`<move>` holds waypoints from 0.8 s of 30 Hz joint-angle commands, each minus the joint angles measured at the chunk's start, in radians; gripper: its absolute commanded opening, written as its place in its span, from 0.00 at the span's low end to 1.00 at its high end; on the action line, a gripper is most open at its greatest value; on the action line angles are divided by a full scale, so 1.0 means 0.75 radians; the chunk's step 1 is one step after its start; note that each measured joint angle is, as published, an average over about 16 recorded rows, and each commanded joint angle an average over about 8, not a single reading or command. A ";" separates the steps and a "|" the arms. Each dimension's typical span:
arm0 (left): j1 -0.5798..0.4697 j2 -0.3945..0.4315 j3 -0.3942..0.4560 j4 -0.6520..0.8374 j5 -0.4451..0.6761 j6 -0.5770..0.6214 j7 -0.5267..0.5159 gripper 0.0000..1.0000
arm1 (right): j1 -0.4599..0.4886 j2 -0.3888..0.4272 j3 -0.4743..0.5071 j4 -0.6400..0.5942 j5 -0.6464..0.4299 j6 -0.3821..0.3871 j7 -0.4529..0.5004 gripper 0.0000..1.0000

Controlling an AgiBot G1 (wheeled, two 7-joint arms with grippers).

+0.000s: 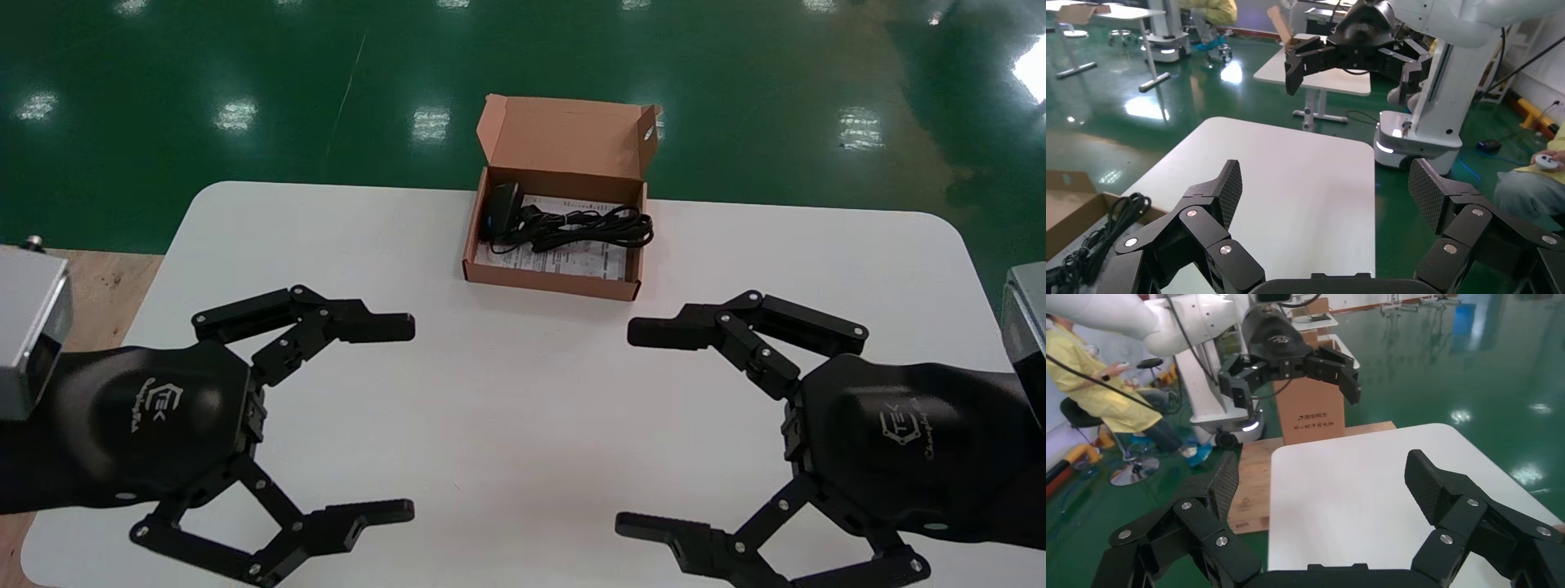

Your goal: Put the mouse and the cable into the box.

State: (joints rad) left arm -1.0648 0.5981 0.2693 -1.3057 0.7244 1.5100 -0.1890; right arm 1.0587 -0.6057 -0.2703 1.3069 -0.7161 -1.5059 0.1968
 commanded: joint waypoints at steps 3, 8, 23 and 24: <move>0.002 -0.002 -0.002 -0.003 -0.002 0.002 0.000 1.00 | -0.004 0.002 0.003 0.004 0.005 -0.002 0.001 1.00; -0.003 0.004 0.003 0.008 0.000 -0.005 0.000 1.00 | 0.006 -0.002 -0.003 -0.010 -0.004 0.004 -0.005 1.00; -0.010 0.013 0.010 0.023 0.006 -0.016 0.001 1.00 | 0.019 -0.006 -0.011 -0.029 -0.018 0.013 -0.014 1.00; -0.010 0.014 0.011 0.023 0.006 -0.016 0.001 1.00 | 0.020 -0.007 -0.012 -0.030 -0.018 0.013 -0.014 1.00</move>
State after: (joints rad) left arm -1.0721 0.6082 0.2772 -1.2885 0.7287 1.4982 -0.1883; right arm 1.0732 -0.6106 -0.2789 1.2850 -0.7295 -1.4960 0.1866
